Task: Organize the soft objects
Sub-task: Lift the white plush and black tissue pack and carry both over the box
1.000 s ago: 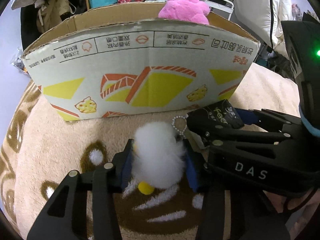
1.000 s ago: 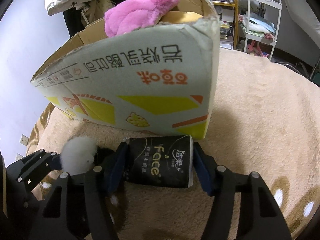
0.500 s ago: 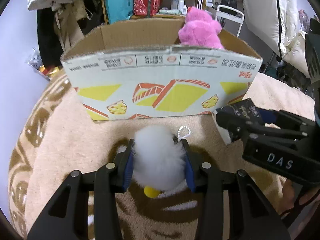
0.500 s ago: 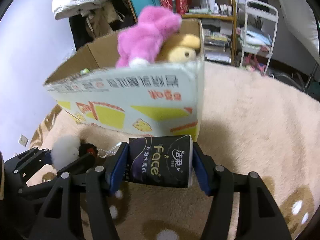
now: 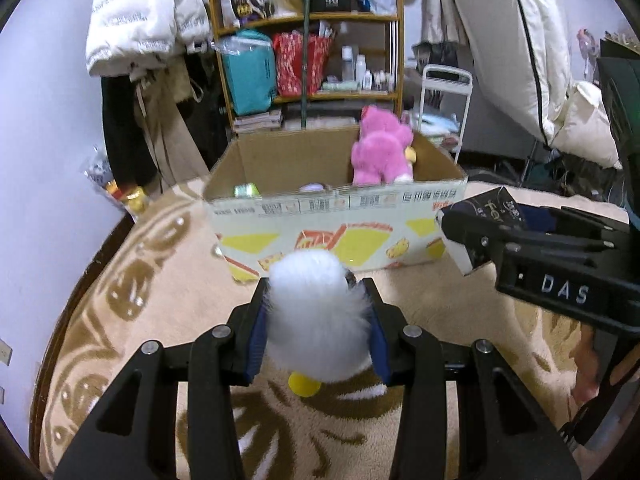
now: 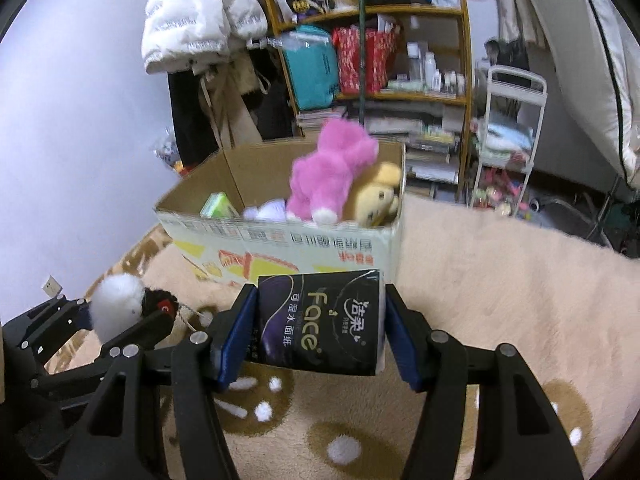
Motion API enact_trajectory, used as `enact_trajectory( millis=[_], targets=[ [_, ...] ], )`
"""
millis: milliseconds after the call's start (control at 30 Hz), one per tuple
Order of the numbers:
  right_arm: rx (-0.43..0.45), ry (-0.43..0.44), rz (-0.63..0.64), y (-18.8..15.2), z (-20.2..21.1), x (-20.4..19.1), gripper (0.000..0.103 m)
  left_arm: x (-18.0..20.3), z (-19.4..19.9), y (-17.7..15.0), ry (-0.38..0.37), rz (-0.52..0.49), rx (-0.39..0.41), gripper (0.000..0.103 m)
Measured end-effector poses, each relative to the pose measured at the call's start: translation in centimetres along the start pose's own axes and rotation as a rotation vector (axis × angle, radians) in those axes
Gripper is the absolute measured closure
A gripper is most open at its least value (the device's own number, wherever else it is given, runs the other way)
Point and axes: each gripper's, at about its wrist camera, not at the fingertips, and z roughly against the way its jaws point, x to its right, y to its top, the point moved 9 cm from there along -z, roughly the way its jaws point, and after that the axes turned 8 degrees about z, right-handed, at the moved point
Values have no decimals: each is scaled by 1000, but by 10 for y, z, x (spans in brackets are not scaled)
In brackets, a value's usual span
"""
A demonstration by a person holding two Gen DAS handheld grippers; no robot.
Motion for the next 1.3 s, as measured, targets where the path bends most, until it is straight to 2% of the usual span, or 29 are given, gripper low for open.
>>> enact_trajectory(
  millis=[300, 633, 1000, 1300],
  targets=[
    [129, -11, 16, 38, 37, 0, 38, -7, 33, 33, 6, 3, 140, 62],
    [213, -12, 31, 71, 42, 5, 38, -15, 51, 81, 9, 0, 276, 62],
    [263, -2, 31, 93, 21, 14, 38, -15, 30, 126, 20, -13, 336, 62],
    [255, 28, 41, 90, -10, 16, 38, -19, -13, 126, 8, 21, 297, 61]
  ],
)
